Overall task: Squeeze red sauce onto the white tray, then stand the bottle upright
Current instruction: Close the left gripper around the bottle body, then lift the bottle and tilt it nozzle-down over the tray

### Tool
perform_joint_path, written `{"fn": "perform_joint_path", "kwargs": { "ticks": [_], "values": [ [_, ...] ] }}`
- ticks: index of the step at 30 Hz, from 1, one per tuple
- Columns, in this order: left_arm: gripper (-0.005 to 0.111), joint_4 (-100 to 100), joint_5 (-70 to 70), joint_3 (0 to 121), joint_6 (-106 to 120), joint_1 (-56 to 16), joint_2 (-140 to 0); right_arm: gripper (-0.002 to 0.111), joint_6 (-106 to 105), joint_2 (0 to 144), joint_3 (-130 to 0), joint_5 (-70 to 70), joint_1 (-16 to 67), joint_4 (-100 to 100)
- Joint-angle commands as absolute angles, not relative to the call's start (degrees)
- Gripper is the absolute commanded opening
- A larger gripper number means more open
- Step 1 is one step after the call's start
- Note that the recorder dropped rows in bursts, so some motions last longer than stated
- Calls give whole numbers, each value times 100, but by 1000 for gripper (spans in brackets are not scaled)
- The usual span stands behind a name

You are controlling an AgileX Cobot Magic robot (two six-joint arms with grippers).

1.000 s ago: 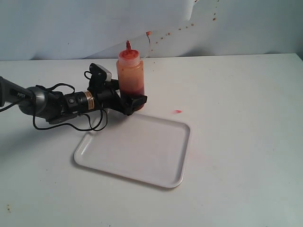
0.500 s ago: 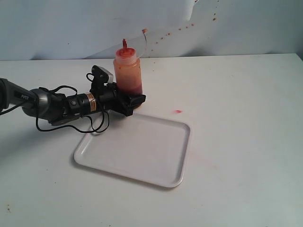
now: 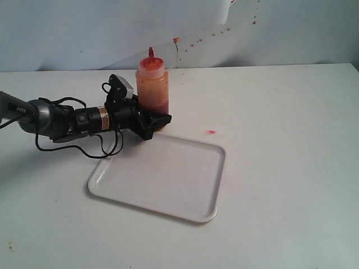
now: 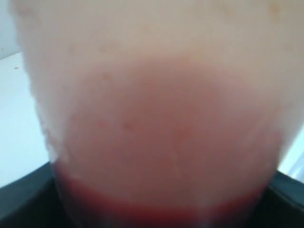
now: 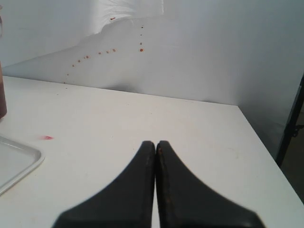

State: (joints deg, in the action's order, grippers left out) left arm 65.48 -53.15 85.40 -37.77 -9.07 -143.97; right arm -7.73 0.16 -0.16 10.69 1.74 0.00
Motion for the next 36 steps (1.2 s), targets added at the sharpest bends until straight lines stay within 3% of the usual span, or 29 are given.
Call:
{"fn": "perform_joint_path", "kwargs": {
  "ticks": [1, 8, 16, 27, 36],
  "values": [
    [0, 6736, -6090, 8461, -4049, -736, -14020, 0, -810, 0, 0, 1058, 186, -38],
    [0, 6741, -6827, 7898, -4049, -277, -13415, 0, -810, 0, 0, 1058, 186, -38],
    [0, 6651, -6827, 6108, -4014, 46, -12102, 0, -810, 0, 0, 1058, 186, -38],
    [0, 5621, -5649, 3528, -2179, 46, -10177, 0, -810, 0, 0, 1058, 186, -38],
    [0, 5570, -5141, 3220, -1091, 46, -9976, 0, -810, 0, 0, 1058, 186, -38]
  ]
}}
